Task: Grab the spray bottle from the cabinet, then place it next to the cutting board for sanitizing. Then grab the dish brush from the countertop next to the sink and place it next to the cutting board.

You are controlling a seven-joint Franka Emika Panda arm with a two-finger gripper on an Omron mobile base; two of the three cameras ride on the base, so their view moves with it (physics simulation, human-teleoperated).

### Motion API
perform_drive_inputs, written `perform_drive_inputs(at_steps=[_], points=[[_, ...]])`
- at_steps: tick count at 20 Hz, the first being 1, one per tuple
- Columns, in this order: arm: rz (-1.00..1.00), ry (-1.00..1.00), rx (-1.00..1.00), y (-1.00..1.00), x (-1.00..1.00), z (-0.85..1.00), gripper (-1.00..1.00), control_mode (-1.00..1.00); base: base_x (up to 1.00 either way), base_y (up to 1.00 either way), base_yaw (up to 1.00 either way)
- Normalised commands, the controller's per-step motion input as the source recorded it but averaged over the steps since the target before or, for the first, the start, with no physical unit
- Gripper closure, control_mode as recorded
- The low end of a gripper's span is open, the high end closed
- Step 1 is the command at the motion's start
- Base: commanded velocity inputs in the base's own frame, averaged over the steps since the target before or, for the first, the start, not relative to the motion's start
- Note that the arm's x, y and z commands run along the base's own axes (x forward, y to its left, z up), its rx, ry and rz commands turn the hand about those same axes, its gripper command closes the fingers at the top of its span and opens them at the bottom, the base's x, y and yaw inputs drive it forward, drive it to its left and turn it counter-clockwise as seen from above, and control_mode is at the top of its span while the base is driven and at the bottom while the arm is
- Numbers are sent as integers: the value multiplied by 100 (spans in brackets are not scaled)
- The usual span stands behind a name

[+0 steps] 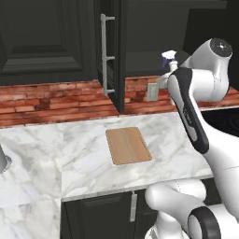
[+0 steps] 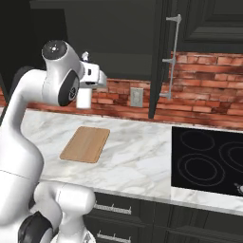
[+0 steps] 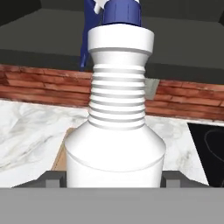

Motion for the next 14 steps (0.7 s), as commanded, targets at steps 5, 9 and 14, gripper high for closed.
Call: perform_drive_inputs(at_steps=[5,9,14], points=[[7,-8,7,0,0,-95,100,-100,0,0,0],[13,-10,12,0,8,-88,100,-100,0,0,0],[25,-11,9,0,39,-77,100,-100,0,0,0]])
